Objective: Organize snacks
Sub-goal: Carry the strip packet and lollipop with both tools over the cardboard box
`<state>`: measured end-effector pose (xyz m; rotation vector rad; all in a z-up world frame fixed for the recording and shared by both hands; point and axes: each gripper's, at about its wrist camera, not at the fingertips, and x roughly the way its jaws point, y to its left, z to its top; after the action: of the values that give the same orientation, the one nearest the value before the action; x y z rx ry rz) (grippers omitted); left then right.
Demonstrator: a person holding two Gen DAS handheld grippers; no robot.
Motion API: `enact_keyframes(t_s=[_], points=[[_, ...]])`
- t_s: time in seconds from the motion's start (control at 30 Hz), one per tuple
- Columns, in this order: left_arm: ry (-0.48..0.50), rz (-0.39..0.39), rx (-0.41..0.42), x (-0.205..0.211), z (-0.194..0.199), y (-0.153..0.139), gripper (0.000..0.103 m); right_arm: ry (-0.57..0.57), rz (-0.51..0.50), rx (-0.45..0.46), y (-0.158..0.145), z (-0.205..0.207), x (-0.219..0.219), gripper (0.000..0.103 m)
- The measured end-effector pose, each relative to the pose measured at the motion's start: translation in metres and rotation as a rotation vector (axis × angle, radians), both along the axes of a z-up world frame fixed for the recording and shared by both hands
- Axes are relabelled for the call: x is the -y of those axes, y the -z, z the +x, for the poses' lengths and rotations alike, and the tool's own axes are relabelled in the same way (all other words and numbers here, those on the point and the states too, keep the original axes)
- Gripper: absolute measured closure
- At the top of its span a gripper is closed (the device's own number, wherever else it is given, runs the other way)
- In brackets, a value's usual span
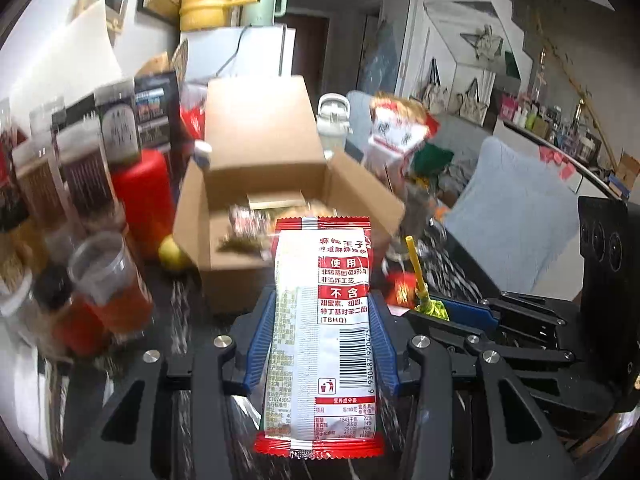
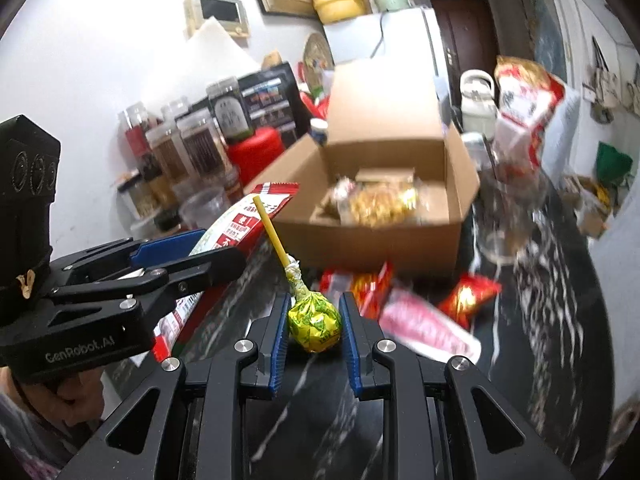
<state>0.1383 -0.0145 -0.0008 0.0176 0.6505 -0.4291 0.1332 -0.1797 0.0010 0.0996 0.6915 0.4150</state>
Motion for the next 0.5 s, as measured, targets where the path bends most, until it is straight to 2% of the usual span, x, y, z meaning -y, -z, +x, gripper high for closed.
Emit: enact_keyframes(t_s=[0.2,0.5], points=[[-0.005,-0.013,0.066,0.001,0.026,-0.022,0.058,-0.038,-0.013,0.066,-0.028,0.032,-0.003,0.079],[-0.008,-0.033,0.122,0.007,0.076,-0.044,0.058,-0.056,-0.016,0.132,-0.051,0.083,-0.003,0.079]])
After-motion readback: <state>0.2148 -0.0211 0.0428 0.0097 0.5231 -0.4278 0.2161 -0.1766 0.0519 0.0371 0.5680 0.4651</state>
